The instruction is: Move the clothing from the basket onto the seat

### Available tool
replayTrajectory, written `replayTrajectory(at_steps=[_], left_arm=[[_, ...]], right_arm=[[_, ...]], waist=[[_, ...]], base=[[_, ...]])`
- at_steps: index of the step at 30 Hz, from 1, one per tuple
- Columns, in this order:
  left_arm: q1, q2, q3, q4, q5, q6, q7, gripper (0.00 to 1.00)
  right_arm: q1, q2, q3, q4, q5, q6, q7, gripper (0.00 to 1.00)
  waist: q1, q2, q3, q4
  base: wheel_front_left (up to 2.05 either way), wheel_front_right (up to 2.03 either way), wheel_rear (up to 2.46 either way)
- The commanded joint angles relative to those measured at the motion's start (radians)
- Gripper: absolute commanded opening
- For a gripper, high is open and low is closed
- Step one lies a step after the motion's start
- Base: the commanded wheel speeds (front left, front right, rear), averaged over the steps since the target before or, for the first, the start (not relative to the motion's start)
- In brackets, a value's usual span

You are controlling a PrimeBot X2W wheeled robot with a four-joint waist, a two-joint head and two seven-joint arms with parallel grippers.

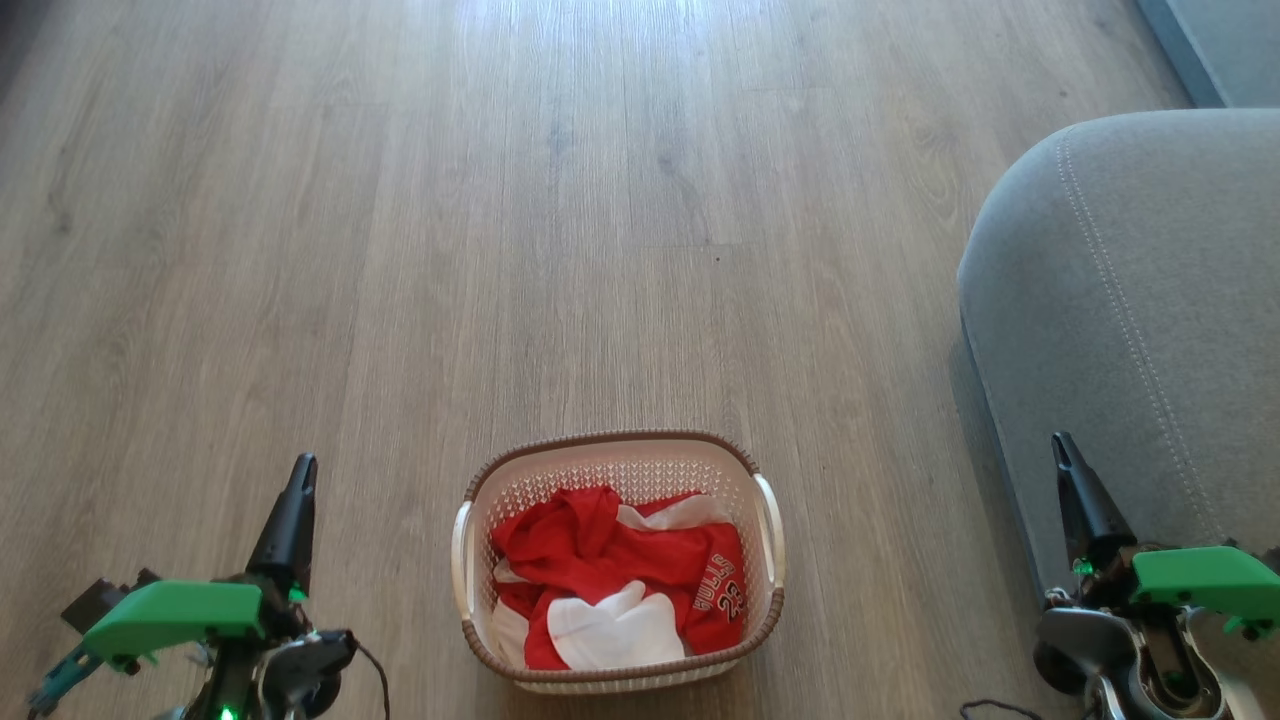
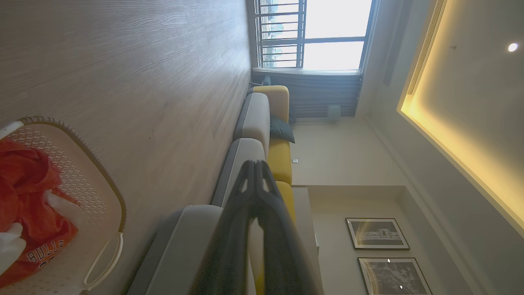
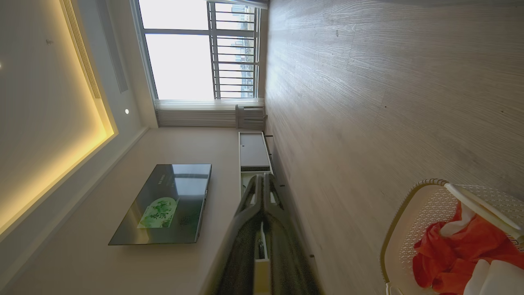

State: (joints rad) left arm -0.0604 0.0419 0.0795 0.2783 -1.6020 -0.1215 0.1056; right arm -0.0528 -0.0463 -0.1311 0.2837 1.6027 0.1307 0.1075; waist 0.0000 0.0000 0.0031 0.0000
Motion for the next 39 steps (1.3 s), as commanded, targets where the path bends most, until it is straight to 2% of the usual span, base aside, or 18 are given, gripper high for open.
replayTrajectory(at_steps=[1,34,35,39], left_arm=[[-0.047,0.008,0.034,-0.033,-0.007,-0.009,0.007,0.0],[-0.047,0.008,0.034,-0.033,-0.007,-0.009,0.007,0.0],[0.0,0.0,0.0,0.003,0.0,0.001,0.0,1.0],[0.004,-0.001,-0.006,0.014,0.001,0.001,-0.007,1.0]], right_arm=[[-0.055,-0.004,0.018,-0.039,0.006,0.0,0.005,0.0],[-0.055,-0.004,0.018,-0.039,0.006,0.0,0.005,0.0],[0.0,0.0,0.001,0.003,0.0,0.0,0.0,1.0],[0.004,0.001,0.004,0.014,0.0,0.0,-0.004,1.0]], waist=[[0.0,0.0,0.0,0.0],[0.0,0.0,0.0,0.0],[0.0,0.0,0.0,0.0],[0.0,0.0,0.0,0.0]], base=[[0.0,0.0,0.0],[0.0,0.0,0.0],[0.0,0.0,0.0],[0.0,0.0,0.0]])
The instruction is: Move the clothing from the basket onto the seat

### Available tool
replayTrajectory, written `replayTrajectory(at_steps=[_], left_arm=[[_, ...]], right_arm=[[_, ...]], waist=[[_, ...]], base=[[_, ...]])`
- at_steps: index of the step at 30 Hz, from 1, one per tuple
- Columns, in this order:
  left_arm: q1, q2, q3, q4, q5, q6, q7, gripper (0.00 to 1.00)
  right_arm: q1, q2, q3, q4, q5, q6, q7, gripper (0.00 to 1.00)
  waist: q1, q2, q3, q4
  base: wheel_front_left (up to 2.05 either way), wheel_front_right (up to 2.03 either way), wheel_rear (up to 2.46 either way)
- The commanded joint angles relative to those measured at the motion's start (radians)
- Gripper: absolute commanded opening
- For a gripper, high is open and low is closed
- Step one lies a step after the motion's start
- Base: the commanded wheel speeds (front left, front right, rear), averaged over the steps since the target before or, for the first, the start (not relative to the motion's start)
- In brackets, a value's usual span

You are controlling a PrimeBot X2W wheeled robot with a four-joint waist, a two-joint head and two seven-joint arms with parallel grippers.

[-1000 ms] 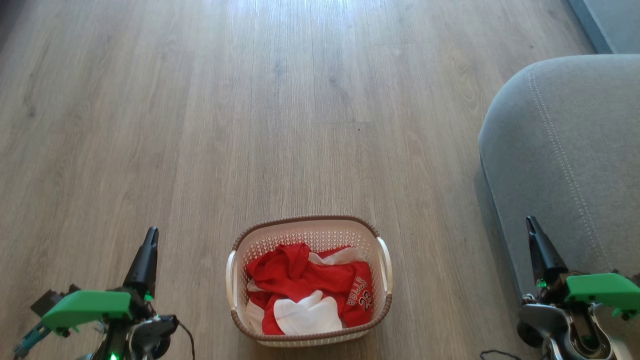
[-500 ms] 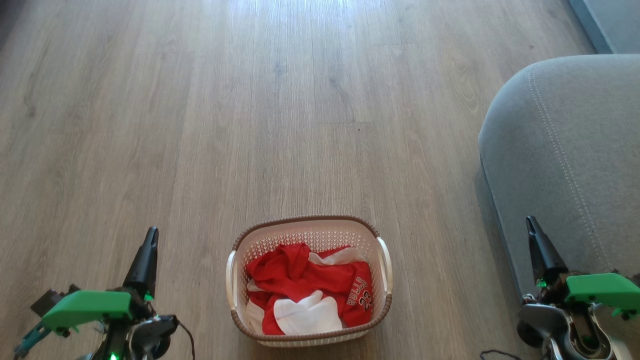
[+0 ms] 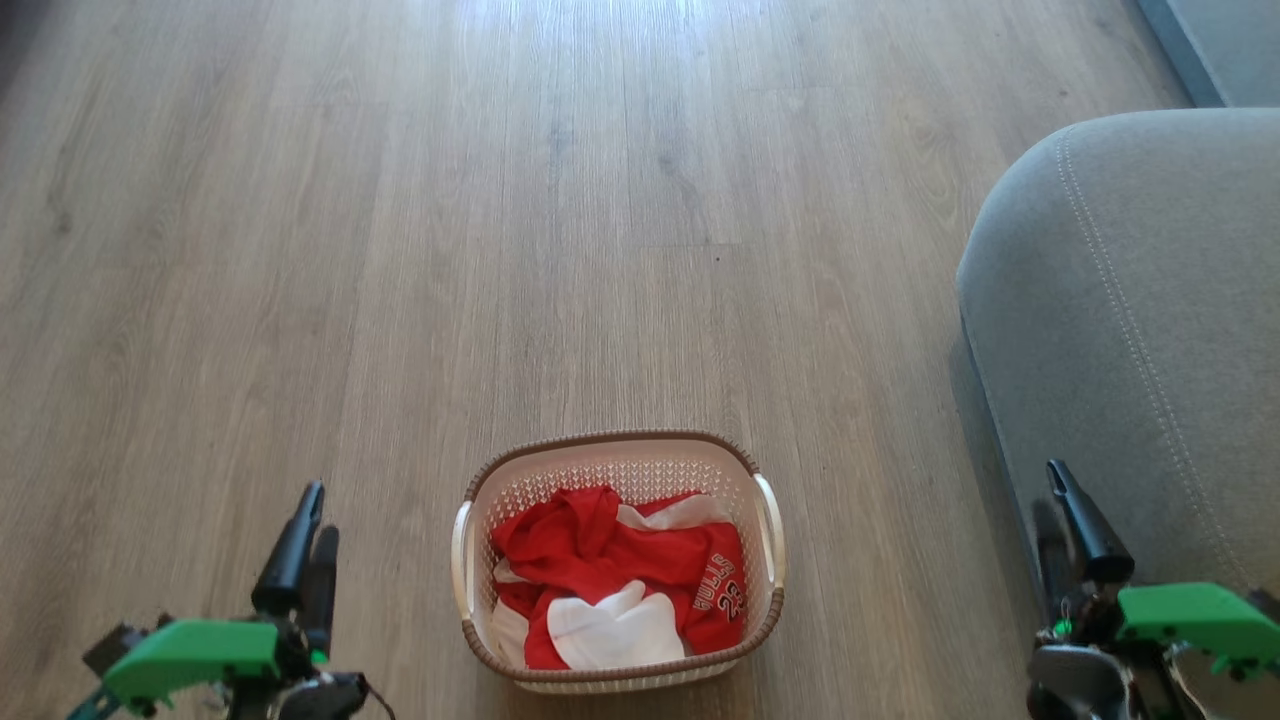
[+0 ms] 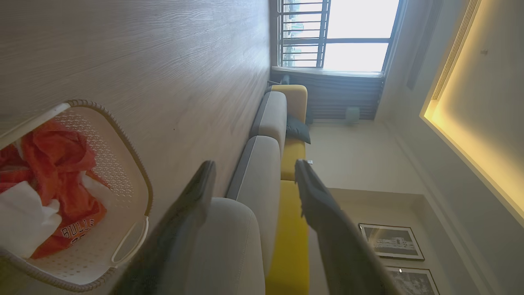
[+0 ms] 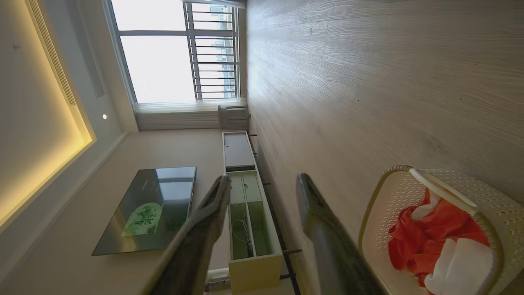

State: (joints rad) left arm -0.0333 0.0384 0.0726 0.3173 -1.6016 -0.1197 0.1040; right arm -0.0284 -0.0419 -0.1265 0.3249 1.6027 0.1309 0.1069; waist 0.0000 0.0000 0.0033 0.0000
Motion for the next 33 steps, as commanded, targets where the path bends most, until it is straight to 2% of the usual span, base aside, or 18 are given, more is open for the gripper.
replayTrajectory(at_steps=[1,13,26,33], left_arm=[[-0.022,0.003,-0.002,-0.026,0.002,0.0,-0.008,1.0],[-0.024,0.003,-0.022,-0.019,0.053,-0.001,-0.044,1.0],[-0.028,0.004,-0.036,-0.04,0.271,0.039,-0.085,1.0],[-0.028,0.005,-0.048,-0.045,0.354,0.056,-0.105,1.0]], right_arm=[[-0.02,-0.004,0.001,-0.028,-0.001,0.0,-0.005,1.0],[-0.024,-0.011,0.019,-0.024,-0.079,0.0,-0.044,1.0],[-0.03,-0.008,0.032,-0.062,-0.392,0.0,-0.085,1.0],[-0.033,-0.014,0.052,-0.07,-0.508,0.0,-0.106,1.0]], waist=[[0.0,0.0,0.0,0.0],[0.0,0.0,0.003,-0.001],[0.0,0.0,0.01,-0.003],[0.0,0.0,0.009,-0.002]], base=[[0.0,0.0,0.0],[0.0,0.0,0.0],[0.0,0.0,0.0],[0.0,0.0,0.0]])
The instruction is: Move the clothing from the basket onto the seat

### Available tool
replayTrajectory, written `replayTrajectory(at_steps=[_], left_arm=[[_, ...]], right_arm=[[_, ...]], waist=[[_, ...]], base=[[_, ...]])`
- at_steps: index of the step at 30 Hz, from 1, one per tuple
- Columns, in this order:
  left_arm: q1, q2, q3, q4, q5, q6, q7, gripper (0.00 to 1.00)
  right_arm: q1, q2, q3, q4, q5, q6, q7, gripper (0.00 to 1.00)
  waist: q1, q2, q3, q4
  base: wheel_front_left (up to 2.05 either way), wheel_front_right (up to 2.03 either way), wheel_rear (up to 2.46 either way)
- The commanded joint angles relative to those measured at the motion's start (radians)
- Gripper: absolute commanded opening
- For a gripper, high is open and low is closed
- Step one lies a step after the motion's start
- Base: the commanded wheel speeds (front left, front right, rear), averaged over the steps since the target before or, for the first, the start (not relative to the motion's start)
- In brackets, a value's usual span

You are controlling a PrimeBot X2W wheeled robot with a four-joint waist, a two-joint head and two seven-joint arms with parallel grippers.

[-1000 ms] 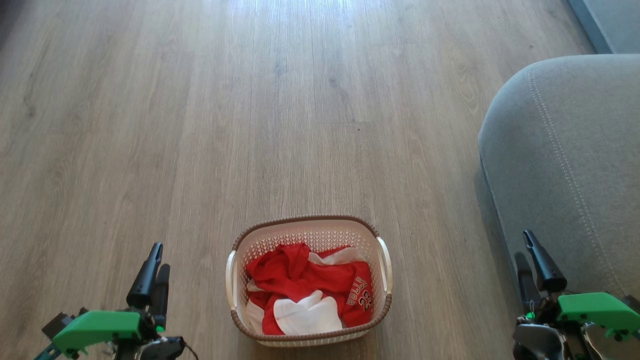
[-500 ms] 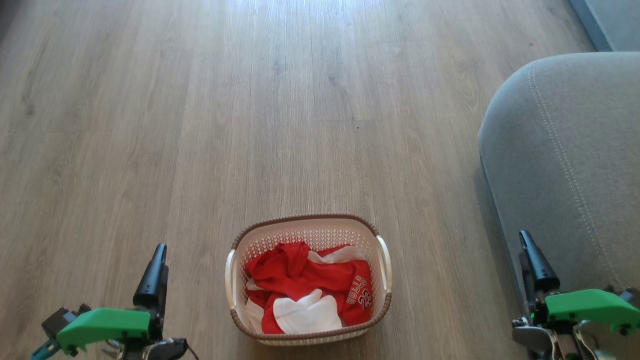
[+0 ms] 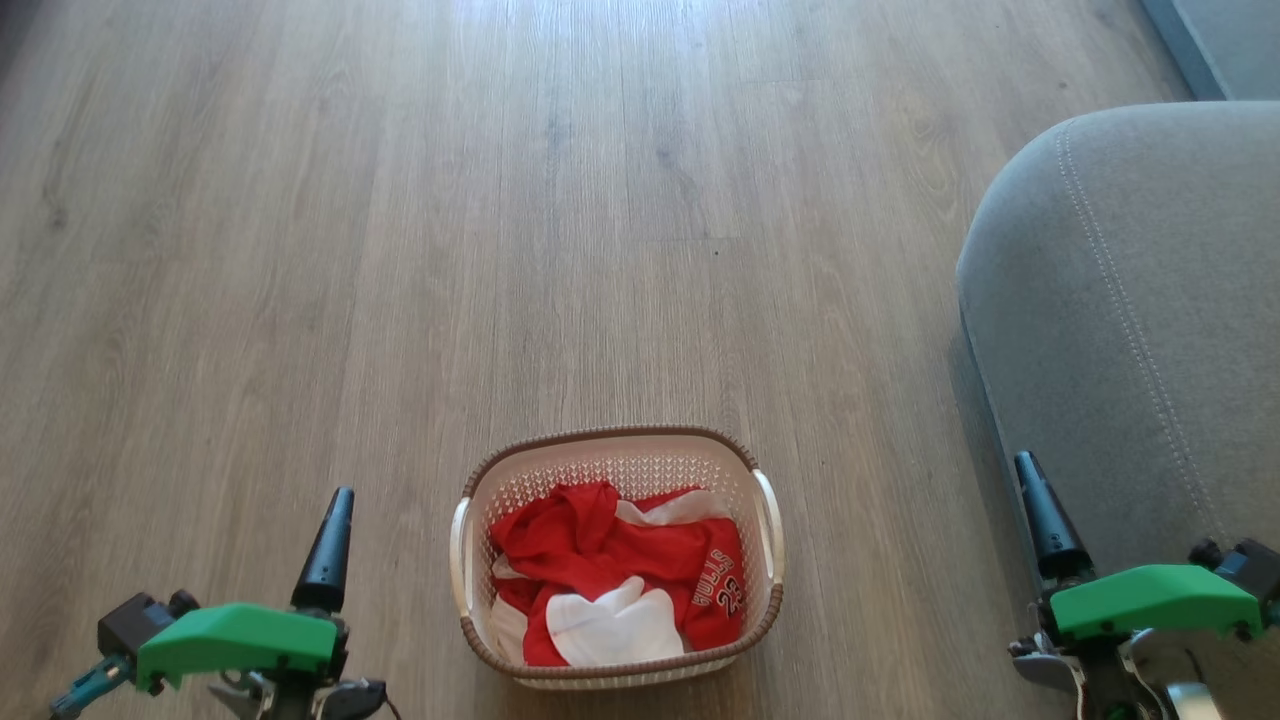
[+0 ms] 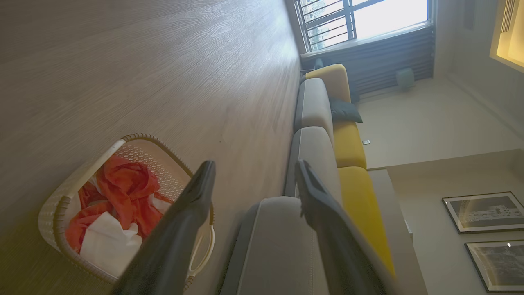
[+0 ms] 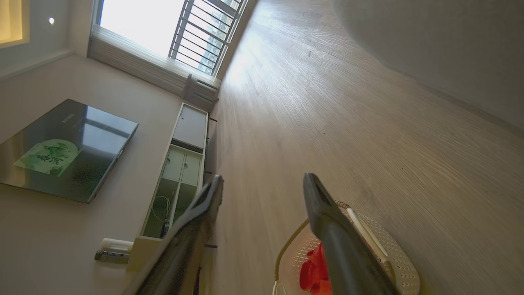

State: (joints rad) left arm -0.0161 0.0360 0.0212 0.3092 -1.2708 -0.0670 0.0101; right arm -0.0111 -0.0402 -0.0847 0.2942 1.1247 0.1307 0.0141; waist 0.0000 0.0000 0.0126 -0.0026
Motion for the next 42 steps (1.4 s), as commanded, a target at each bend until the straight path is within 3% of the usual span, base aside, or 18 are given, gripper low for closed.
replayTrajectory(at_steps=[1,42], left_arm=[[-0.045,0.008,0.001,-0.037,0.035,0.006,-0.014,1.0],[-0.045,0.011,-0.073,-0.071,0.499,0.094,-0.131,1.0]], right_arm=[[-0.051,-0.016,0.013,-0.04,-0.046,0.0,-0.016,1.0],[-0.067,-0.034,0.103,-0.056,-0.621,0.0,-0.134,1.0]], waist=[[0.0,0.0,-0.001,0.001],[0.0,0.0,0.004,0.002]], base=[[0.0,0.0,0.0],[0.0,0.0,0.0]])
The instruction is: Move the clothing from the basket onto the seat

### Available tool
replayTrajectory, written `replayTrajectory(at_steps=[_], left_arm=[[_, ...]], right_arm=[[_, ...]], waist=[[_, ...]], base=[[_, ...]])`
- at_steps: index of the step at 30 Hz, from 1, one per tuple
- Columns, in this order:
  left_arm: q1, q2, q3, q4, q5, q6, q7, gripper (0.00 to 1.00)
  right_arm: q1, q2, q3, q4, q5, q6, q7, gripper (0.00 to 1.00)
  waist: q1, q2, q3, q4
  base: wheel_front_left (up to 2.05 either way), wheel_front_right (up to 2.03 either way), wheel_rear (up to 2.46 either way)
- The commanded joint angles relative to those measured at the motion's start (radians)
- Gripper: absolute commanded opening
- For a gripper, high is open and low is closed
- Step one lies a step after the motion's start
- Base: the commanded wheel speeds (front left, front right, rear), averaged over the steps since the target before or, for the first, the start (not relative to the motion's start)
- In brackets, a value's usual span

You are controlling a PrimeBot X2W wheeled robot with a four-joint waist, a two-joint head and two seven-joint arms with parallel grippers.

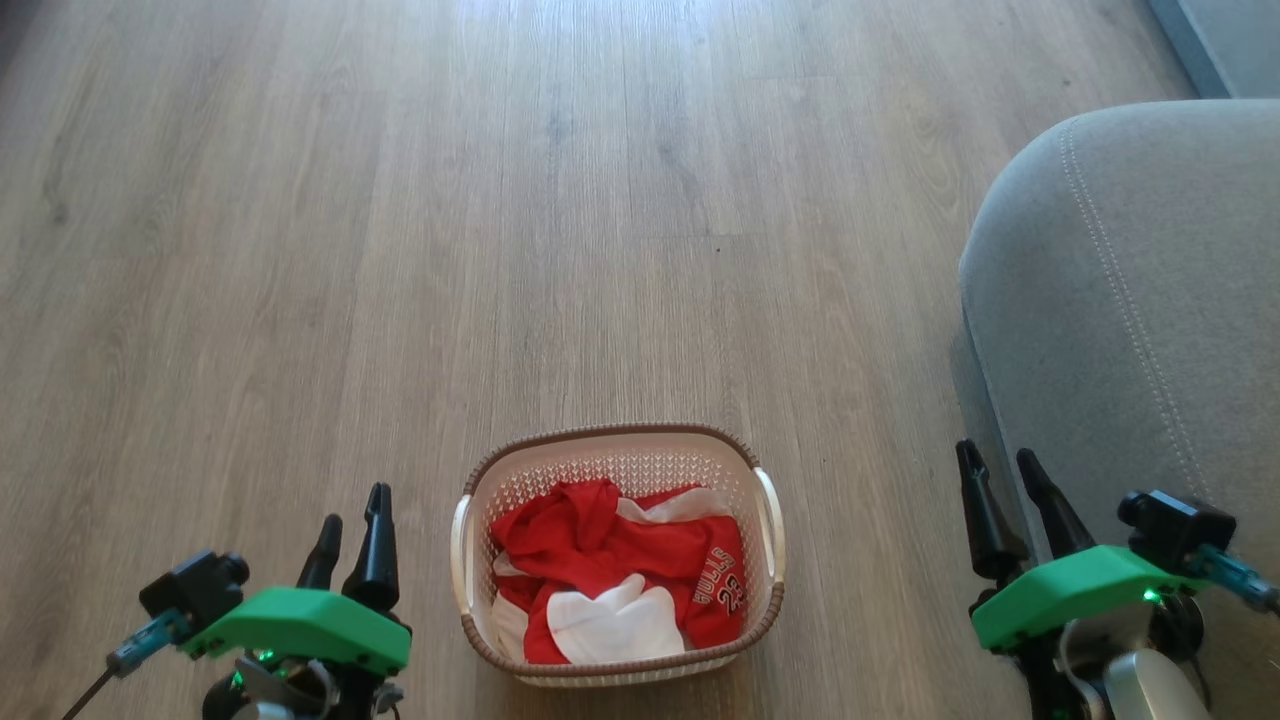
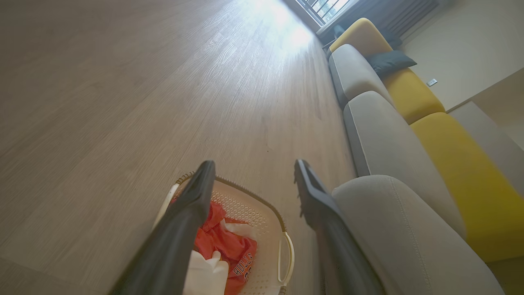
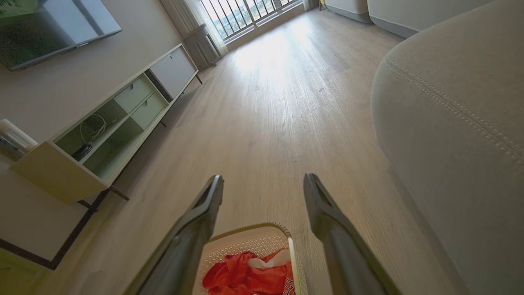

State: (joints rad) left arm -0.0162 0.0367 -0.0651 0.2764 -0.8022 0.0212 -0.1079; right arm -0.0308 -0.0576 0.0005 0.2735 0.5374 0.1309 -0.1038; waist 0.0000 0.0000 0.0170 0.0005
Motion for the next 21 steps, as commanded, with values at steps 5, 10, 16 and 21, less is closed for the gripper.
replayTrajectory(at_steps=[5,10,16,21], left_arm=[[-0.044,0.01,0.008,-0.051,0.104,0.019,-0.028,1.0],[-0.043,0.011,-0.001,-0.059,0.171,0.031,-0.042,1.0],[-0.043,0.011,-0.009,-0.063,0.237,0.043,-0.057,1.0],[-0.044,0.011,-0.014,-0.063,0.299,0.051,-0.072,1.0]], right_arm=[[-0.048,-0.017,0.028,-0.027,-0.099,0.0,-0.031,1.0],[-0.051,-0.016,0.034,-0.015,-0.155,0.0,-0.046,1.0],[-0.054,-0.016,0.037,-0.011,-0.213,0.0,-0.06,1.0],[-0.056,-0.012,0.037,-0.008,-0.252,0.0,-0.075,1.0]], waist=[[0.0,0.0,0.001,-0.004],[0.0,0.0,0.003,-0.007],[0.0,0.0,0.005,-0.011],[0.0,0.0,0.006,-0.013]], base=[[0.0,0.0,0.0],[0.0,0.0,0.0],[0.0,0.0,0.0],[0.0,0.0,0.0]])
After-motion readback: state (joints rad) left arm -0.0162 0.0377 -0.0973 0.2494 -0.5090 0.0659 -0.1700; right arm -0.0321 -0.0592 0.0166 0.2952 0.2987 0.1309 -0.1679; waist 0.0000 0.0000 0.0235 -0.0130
